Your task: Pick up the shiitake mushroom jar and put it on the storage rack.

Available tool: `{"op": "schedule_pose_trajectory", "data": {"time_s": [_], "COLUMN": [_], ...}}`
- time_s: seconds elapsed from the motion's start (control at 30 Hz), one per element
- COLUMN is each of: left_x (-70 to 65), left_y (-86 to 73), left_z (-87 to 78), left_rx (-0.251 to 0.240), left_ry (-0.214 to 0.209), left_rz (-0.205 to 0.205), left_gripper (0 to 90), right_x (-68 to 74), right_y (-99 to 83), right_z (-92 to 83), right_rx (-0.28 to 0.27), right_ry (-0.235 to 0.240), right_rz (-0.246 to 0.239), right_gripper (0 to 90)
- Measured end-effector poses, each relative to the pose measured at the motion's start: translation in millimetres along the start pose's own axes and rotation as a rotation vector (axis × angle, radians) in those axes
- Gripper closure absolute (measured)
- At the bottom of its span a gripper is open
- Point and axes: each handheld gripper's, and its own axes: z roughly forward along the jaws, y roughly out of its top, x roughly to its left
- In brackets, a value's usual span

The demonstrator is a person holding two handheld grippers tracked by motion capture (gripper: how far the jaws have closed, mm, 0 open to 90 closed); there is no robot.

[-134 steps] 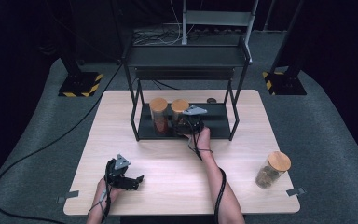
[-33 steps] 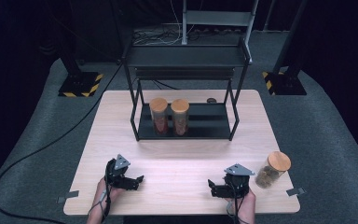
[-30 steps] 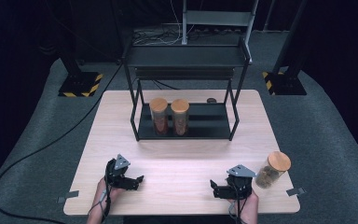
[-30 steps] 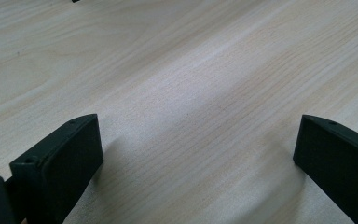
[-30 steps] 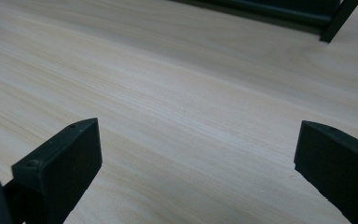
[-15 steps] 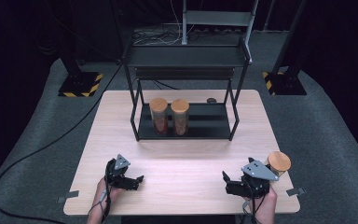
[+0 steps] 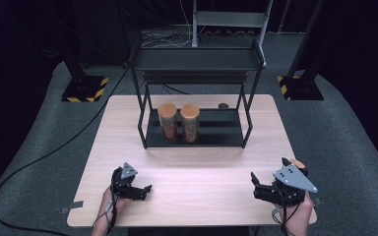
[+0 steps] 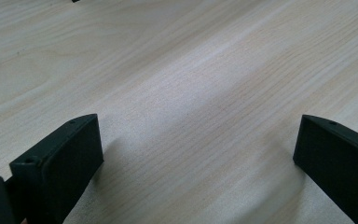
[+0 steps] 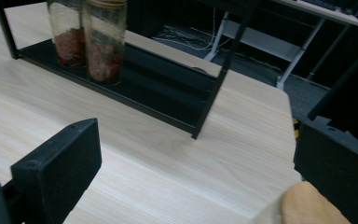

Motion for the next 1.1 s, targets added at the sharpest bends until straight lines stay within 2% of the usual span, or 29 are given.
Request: {"op": "schedule_pose_trajectory", "data": {"time_s": [0.2,0.4,0.6,0.7,0.87,0.97,1.1], "left_x": [0.0,0.0,0.0,0.0,0.0,0.0,0.0], "left_y": [0.1,0.7,0.7,0.7,0.7,0.7,0.7], "left_z": [0.1,0.7,0.7,0.7,0.7,0.7,0.7], "left_rx": [0.000,0.000,0.000,0.000,0.000,0.000,0.000], "left_ry": [0.000,-0.003,-0.002,-0.003,-0.003,-0.003,-0.003], "left_rz": [0.000,0.004,0.004,0.004,0.004,0.004,0.004], "left_gripper": [0.5,0.4,0.4,0.4,0.4,0.4,0.4], "right_x": [-18.9,-37.9,-47.3,-50.0,-53.5,-54.1,-50.7], "right_y": [-6.4,-22.1,-38.9,-50.0,-68.2,-78.6,-91.2], "right_z": [-8.1,-7.8,-1.2,6.8,17.0,23.8,33.4], "right_rx": [0.002,0.038,0.069,0.107,0.119,0.119,0.115], "right_ry": [-0.063,-0.120,-0.137,-0.150,-0.146,-0.124,-0.106], "right_rz": [0.036,0.085,0.125,0.137,0.174,0.204,0.218], "right_gripper": [0.0,0.0,0.0,0.0,0.0,0.0,0.0]}}
